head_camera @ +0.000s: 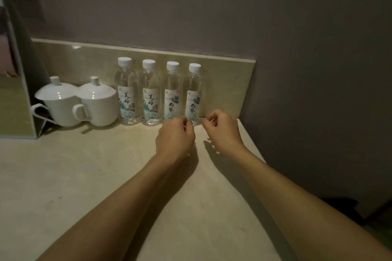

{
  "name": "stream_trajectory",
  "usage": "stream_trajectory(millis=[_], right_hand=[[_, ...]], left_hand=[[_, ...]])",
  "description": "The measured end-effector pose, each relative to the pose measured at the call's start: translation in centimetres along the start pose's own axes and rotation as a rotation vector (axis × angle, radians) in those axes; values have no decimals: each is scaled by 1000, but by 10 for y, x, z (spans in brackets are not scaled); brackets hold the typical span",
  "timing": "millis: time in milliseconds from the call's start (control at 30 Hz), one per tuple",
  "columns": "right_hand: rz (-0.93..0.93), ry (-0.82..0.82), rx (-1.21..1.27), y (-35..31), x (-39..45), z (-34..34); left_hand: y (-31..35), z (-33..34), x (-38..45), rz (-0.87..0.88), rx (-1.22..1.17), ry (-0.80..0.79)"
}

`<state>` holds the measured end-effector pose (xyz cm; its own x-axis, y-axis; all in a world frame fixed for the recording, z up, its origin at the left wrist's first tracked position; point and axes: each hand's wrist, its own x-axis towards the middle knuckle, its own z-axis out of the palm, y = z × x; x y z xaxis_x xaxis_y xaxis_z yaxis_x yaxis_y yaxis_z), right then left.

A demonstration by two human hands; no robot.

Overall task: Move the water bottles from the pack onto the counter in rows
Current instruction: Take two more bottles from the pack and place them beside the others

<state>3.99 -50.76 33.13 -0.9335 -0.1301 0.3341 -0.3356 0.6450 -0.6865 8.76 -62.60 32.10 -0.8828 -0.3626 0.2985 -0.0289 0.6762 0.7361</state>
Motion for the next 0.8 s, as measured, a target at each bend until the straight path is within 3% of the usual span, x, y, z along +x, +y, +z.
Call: stream_trajectory(millis=[400,800], right_hand=[[-28,161,66,31,-35,-89],[102,307,10,207,-108,-271]], left_hand=[[78,28,-38,103,-108,-38],[238,180,-139,208,-158,-164]])
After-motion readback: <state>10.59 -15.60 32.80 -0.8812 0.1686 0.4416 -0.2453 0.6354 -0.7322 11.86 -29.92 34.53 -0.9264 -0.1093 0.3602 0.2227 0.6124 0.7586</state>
